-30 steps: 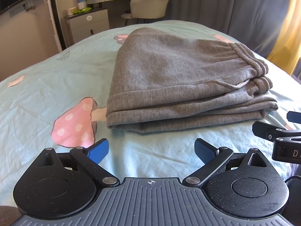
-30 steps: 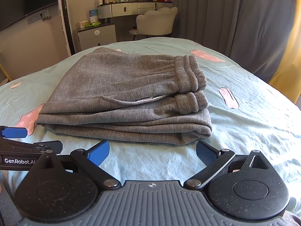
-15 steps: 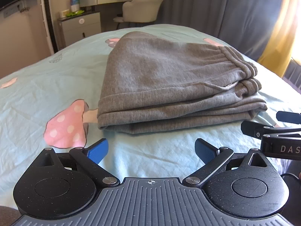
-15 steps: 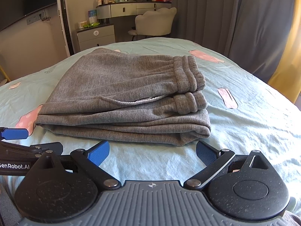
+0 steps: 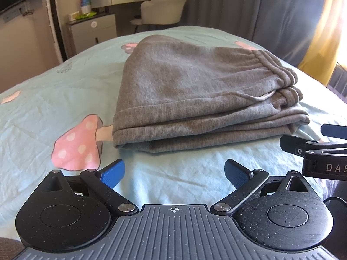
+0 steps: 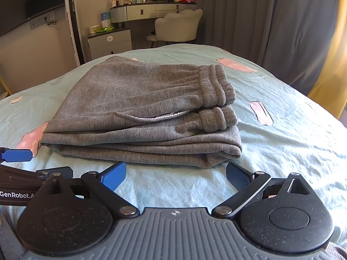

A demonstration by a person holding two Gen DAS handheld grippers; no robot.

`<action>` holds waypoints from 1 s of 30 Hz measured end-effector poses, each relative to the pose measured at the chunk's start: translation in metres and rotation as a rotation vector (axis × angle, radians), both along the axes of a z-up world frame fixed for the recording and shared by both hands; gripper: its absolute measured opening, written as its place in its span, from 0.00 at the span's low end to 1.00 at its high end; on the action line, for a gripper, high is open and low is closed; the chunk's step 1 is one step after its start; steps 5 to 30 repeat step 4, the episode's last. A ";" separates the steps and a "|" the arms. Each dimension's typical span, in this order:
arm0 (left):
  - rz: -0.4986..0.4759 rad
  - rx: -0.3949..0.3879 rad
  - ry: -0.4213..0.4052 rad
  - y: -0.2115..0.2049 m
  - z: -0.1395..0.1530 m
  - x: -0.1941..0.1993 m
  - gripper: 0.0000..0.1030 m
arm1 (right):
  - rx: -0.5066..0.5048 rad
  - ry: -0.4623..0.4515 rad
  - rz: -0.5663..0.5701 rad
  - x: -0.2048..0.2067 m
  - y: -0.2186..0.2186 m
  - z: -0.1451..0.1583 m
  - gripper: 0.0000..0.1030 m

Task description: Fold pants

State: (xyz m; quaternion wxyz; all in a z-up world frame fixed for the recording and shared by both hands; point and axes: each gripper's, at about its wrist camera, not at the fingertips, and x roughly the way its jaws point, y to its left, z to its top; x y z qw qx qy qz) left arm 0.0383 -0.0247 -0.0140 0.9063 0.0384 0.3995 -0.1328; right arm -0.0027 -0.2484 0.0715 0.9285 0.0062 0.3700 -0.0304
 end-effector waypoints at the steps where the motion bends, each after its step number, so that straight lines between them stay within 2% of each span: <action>1: -0.001 0.000 0.002 0.000 0.000 0.000 0.98 | -0.002 0.001 0.001 0.000 0.000 0.000 0.96; 30: -0.004 0.001 0.007 -0.001 0.000 0.000 0.98 | -0.004 -0.003 0.000 -0.001 0.001 0.000 0.96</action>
